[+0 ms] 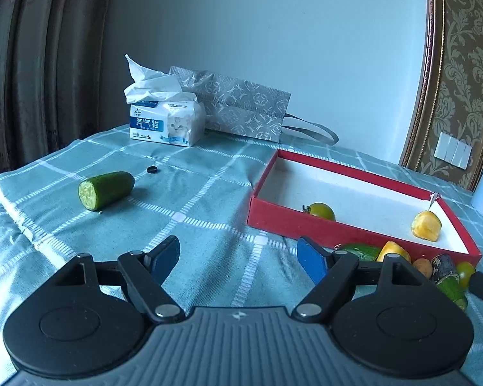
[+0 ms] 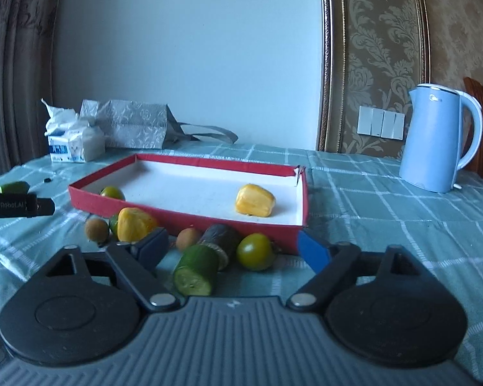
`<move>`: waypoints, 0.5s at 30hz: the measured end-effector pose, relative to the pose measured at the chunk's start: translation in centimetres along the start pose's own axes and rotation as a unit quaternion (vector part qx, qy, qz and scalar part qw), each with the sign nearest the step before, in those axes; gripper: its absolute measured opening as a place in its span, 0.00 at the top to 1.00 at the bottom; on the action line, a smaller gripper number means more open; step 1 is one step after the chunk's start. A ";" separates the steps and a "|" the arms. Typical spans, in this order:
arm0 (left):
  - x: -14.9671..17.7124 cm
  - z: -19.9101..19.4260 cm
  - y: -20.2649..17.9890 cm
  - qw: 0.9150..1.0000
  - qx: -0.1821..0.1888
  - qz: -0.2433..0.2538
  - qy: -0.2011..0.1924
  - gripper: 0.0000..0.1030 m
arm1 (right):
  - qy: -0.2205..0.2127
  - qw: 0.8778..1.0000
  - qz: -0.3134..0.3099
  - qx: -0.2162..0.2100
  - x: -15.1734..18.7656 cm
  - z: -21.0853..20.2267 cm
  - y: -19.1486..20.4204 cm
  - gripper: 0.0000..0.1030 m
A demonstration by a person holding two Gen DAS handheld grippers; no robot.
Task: Organize fruits
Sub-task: 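Grasp the cucumber chunk with the right gripper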
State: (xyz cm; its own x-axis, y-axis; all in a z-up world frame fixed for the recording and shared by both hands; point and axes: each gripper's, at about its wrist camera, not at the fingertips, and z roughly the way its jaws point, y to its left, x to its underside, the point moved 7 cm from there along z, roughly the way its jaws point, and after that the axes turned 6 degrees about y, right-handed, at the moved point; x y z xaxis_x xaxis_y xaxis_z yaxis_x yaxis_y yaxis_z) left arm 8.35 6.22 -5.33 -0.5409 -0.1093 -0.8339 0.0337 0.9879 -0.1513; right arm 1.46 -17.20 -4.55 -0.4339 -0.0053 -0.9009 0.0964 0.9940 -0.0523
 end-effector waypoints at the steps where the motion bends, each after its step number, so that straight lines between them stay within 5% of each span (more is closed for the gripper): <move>1: 0.0 0.0 0.0 1.000 0.002 -0.001 0.001 0.22 | 0.005 1.000 -0.003 0.001 0.0 0.1 0.3 0.18; 7: 0.1 0.1 -0.1 1.000 0.008 -0.001 0.003 0.22 | 0.031 0.999 -0.007 0.003 0.3 0.8 1.1 0.42; 15: 0.1 0.3 -0.1 1.000 0.011 -0.004 0.009 0.22 | 0.051 0.999 -0.013 -0.007 0.6 1.3 1.8 0.41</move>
State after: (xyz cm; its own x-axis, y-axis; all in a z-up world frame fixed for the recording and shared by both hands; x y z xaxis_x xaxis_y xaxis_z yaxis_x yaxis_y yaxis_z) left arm 8.54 6.08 -5.58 -0.5569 -0.1142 -0.8227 0.0475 0.9845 -0.1688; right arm 2.50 -15.53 -5.74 -0.5247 -0.0211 -0.8510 0.0716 0.9951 -0.0688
